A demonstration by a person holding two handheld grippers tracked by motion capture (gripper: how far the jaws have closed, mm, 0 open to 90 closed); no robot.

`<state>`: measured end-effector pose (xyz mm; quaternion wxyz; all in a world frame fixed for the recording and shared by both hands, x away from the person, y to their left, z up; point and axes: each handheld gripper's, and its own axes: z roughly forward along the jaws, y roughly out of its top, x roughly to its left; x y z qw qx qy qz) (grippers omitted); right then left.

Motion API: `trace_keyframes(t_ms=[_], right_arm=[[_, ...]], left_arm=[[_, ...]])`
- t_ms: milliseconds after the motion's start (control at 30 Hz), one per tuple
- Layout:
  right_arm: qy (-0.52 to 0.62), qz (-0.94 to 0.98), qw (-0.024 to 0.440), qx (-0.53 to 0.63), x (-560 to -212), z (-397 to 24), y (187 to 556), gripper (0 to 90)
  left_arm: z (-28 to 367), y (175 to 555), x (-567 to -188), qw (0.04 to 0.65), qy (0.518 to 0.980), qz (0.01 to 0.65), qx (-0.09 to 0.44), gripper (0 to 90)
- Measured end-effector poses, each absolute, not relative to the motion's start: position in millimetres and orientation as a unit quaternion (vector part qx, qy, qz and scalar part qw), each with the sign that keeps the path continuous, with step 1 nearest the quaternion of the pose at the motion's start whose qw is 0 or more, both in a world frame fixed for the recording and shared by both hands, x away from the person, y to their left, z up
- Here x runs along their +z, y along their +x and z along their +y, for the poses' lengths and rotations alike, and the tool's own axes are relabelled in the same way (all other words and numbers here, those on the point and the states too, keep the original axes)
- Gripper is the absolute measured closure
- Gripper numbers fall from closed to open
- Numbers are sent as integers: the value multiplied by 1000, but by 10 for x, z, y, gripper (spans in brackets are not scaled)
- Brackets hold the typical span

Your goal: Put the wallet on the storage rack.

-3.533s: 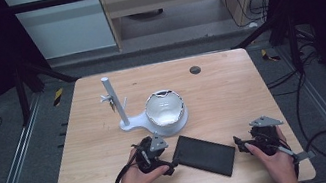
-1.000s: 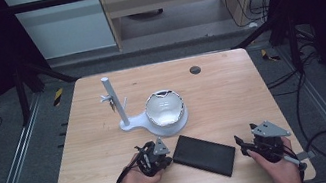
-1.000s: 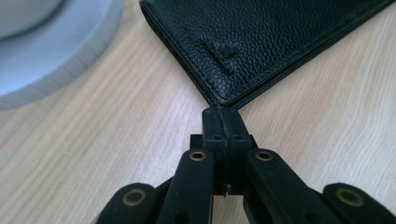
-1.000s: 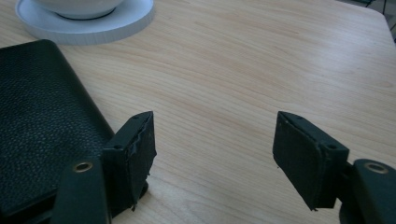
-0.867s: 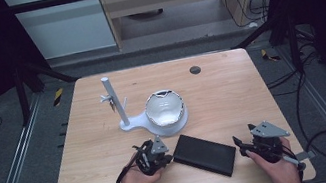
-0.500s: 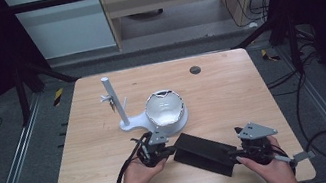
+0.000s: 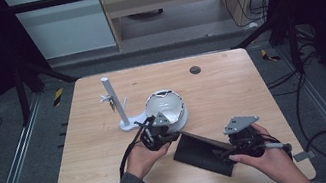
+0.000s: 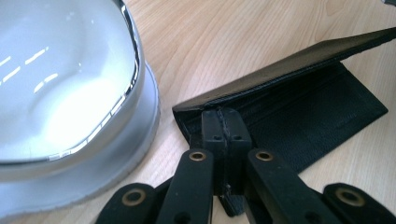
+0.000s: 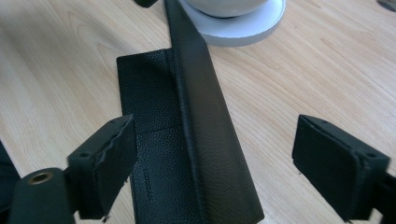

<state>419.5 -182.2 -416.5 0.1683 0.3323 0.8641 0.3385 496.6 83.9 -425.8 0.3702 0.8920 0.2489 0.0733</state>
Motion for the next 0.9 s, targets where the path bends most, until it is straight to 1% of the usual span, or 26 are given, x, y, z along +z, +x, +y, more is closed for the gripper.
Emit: trace_keyframes(t_ms=[167,367,467,500,533,767,900], right_arm=[[317,886,157,298,-4135,-1819,4319,175],[301,904,148,266,-4159,-1807,4466,270],[298,909,136,257,-4174,-1796,4522,336],[298,909,136,257,-4174,-1796,4522,336],[294,913,132,250,-4185,-1782,4567,368],[282,922,125,233,-4191,-1713,4656,436],[277,925,121,229,-4171,-1680,4697,490]], left_arm=[[741,5019,-4210,365,896,243,75,900],[678,5064,-4188,365,895,243,74,900],[669,5080,-4181,366,895,245,72,900],[669,5080,-4181,366,895,245,72,900],[667,5085,-4180,366,895,245,71,900],[650,5100,-4172,363,896,245,69,900],[648,5109,-4179,363,897,245,66,900]])
